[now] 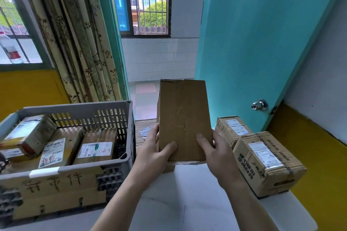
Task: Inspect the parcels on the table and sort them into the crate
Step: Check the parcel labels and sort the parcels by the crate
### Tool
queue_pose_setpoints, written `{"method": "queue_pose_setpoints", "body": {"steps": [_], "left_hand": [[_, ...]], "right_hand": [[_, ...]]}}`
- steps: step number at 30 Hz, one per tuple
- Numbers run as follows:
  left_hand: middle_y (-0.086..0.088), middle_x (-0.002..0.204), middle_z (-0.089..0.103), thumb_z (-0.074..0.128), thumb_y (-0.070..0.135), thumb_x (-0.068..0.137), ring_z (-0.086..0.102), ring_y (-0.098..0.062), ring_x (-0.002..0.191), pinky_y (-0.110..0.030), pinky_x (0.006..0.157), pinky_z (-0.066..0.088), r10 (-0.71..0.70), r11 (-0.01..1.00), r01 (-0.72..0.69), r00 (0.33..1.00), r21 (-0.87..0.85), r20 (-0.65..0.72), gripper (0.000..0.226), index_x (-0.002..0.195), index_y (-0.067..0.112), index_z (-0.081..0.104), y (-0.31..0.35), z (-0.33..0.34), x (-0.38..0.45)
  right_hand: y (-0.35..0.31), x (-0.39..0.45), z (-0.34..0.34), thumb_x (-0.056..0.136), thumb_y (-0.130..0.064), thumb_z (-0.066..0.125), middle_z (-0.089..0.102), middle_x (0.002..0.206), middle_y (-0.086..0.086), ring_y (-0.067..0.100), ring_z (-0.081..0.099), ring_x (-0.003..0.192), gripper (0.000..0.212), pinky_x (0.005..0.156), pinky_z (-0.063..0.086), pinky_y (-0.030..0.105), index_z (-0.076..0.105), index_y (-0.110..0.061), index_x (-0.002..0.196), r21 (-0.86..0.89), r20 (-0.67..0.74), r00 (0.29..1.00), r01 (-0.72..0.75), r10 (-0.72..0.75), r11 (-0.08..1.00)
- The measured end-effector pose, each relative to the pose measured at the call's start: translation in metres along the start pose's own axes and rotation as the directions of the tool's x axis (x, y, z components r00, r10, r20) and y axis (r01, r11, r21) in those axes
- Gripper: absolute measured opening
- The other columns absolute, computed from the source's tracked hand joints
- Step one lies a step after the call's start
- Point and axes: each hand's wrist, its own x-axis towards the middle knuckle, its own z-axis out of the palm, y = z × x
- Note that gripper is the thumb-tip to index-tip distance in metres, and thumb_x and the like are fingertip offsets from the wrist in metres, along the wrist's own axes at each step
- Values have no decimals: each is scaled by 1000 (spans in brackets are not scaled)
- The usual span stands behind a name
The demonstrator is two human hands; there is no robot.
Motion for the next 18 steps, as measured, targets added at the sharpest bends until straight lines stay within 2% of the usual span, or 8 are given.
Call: {"method": "queue_pose_setpoints", "body": {"steps": [2,4,7,10,13,16,18], "left_hand": [[5,123,71,69,16,97,71,-6,106,-28,91,60,-11,1000,12,999,27,-30,38,117,46,56,2,-1,3],[8,123,63,72,34,96,66,-10,111,-39,98,57,29,994,-20,996,105,-84,27,116,46,59,1,-2,9],[15,121,56,69,33,97,59,-13,117,-44,105,51,81,983,-61,991,172,-107,31,124,43,57,1,-3,13],[11,122,61,70,39,91,62,-14,116,-46,103,52,86,989,-68,988,132,-132,28,115,49,59,-2,-2,10],[9,121,66,71,44,84,66,-13,111,-45,97,57,59,994,-45,988,102,-140,32,115,47,62,-6,0,7],[7,120,66,77,42,88,70,-12,100,-43,88,61,-5,995,17,992,96,-124,38,123,34,61,-6,-1,10],[6,116,62,74,44,92,69,-8,94,-32,85,61,-9,987,31,991,159,-135,33,122,34,64,-7,-6,15]], "right_hand": [[3,-2,2,98,-40,62,67,119,-1,13,67,105,31,94,58,37,65,-26,126,-21,-13,1000,8,-8,1000],[6,-6,5,96,-37,66,70,114,-3,13,69,100,27,88,60,37,66,-27,121,-25,-22,1000,18,-18,1000],[4,-7,7,95,-33,68,71,108,-9,11,69,96,19,84,60,37,63,-26,111,-2,-39,999,-4,4,1000],[-2,-3,5,92,-40,71,73,93,-10,11,69,89,19,82,58,40,64,-23,98,-29,-99,995,6,-9,1000],[-3,-1,1,91,-40,71,73,87,-10,11,69,83,20,75,59,37,66,-21,94,-100,-118,991,45,-57,994],[-1,-4,-4,93,-37,69,73,92,-10,12,70,86,16,69,55,26,66,-22,100,-123,-103,991,69,-82,990],[0,-5,-3,94,-35,69,73,98,-10,12,70,91,18,72,56,24,65,-24,107,-112,-92,992,82,-92,990]]}}
